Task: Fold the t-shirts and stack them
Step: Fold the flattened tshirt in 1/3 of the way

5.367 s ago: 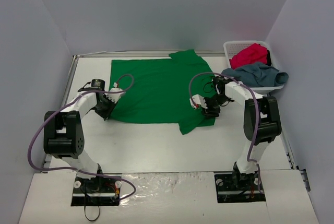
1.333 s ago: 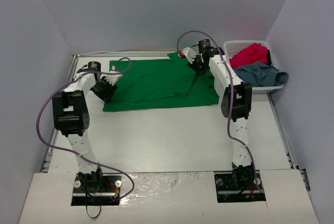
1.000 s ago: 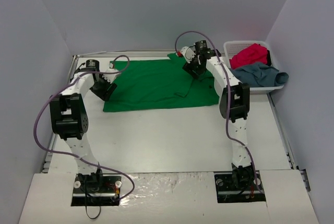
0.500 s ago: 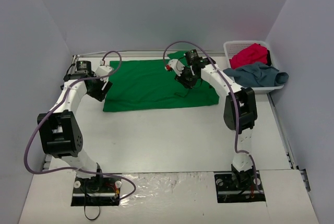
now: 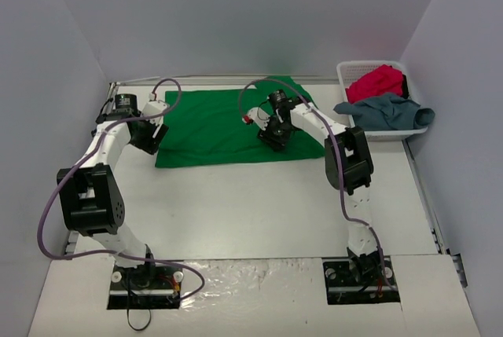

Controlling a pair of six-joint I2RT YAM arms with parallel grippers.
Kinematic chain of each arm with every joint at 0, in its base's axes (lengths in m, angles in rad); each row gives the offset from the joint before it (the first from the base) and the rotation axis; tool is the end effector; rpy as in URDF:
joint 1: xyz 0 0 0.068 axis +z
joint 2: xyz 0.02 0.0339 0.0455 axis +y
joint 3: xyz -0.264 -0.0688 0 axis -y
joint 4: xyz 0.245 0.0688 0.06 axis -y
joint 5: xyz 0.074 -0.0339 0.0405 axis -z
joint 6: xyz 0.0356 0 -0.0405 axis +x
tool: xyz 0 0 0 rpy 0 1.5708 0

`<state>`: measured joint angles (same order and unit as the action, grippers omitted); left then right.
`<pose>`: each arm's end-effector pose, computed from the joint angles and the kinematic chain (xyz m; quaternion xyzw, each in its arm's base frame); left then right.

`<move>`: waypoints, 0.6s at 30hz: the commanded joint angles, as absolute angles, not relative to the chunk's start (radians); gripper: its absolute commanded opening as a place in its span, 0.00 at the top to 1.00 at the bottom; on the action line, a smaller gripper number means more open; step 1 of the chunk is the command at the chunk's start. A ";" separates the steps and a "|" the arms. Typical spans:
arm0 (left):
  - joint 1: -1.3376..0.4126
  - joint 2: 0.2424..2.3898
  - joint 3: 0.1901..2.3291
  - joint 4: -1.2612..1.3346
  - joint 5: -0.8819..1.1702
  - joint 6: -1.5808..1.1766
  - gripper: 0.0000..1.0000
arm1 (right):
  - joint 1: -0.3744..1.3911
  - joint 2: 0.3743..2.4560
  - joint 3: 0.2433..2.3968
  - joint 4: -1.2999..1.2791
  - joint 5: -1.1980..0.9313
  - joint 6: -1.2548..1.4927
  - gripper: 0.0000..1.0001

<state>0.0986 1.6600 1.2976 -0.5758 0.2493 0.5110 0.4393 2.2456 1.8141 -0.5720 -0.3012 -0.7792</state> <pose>0.3572 0.0265 0.2582 0.2309 0.9151 -0.0201 0.3299 0.4395 0.2182 0.1806 -0.5776 0.7544 0.0952 0.2971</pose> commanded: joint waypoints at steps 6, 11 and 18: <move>0.114 1.675 1.302 -0.552 0.258 0.489 0.34 | 0.440 2.278 1.850 -0.624 -0.284 -0.792 0.55; 0.114 1.681 1.301 -0.549 0.262 0.491 0.34 | 0.439 2.276 1.871 -0.632 -0.278 -0.792 0.56; 0.114 1.683 1.304 -0.548 0.276 0.489 0.34 | 0.439 2.243 1.898 -0.649 -0.264 -0.798 0.56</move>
<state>0.1017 1.6871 1.2972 -0.5613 0.2615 0.5034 0.4393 2.2730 1.8603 -0.5983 -0.2863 -0.7864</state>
